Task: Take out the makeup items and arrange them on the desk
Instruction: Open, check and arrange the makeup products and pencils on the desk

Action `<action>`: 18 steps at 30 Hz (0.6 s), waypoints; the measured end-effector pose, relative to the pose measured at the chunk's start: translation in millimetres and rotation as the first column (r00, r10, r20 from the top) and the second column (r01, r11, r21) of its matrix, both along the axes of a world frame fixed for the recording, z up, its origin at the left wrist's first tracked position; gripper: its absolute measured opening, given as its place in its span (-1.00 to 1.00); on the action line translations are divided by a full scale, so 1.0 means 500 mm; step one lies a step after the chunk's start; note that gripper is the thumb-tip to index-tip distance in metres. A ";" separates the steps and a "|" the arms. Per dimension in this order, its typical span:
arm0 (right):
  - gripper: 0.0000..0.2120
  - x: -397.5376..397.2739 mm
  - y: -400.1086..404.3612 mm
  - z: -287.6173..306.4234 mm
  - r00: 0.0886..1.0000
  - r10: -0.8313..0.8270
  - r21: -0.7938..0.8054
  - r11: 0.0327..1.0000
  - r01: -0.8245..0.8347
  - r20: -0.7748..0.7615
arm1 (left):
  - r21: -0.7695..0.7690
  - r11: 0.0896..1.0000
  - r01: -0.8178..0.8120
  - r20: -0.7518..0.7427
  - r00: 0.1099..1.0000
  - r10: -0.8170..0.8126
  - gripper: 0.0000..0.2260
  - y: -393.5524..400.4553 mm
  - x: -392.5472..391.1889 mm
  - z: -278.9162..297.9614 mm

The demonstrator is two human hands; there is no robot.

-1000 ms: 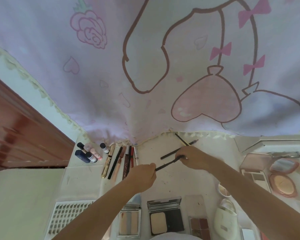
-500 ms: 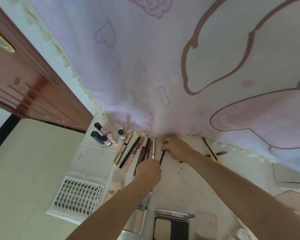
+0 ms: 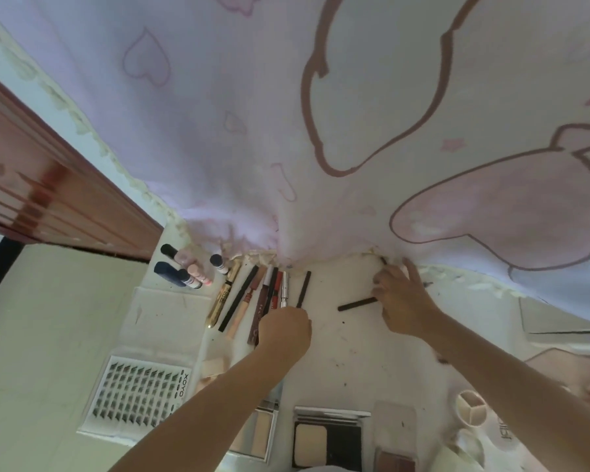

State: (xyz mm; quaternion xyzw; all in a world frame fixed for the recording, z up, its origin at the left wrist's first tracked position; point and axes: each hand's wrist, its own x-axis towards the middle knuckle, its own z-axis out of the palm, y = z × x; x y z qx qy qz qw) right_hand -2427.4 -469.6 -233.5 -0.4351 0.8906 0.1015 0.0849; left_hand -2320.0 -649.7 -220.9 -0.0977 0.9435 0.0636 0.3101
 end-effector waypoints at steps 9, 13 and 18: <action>-0.77 0.014 0.039 -0.001 0.999 -0.013 -0.140 0.990 0.018 0.031 | 0.111 0.986 0.125 -0.184 0.977 -0.104 -0.65 0.045 -0.031 0.038; -0.78 0.020 0.045 0.010 0.998 -0.014 -0.370 0.928 0.033 0.055 | 0.146 0.967 0.207 -0.208 0.962 -0.175 -0.65 0.060 -0.041 0.053; -0.86 0.021 0.044 0.023 0.991 0.013 -0.426 0.904 0.044 0.131 | 0.269 0.933 0.238 -0.234 0.956 -0.176 -0.69 0.053 -0.048 0.076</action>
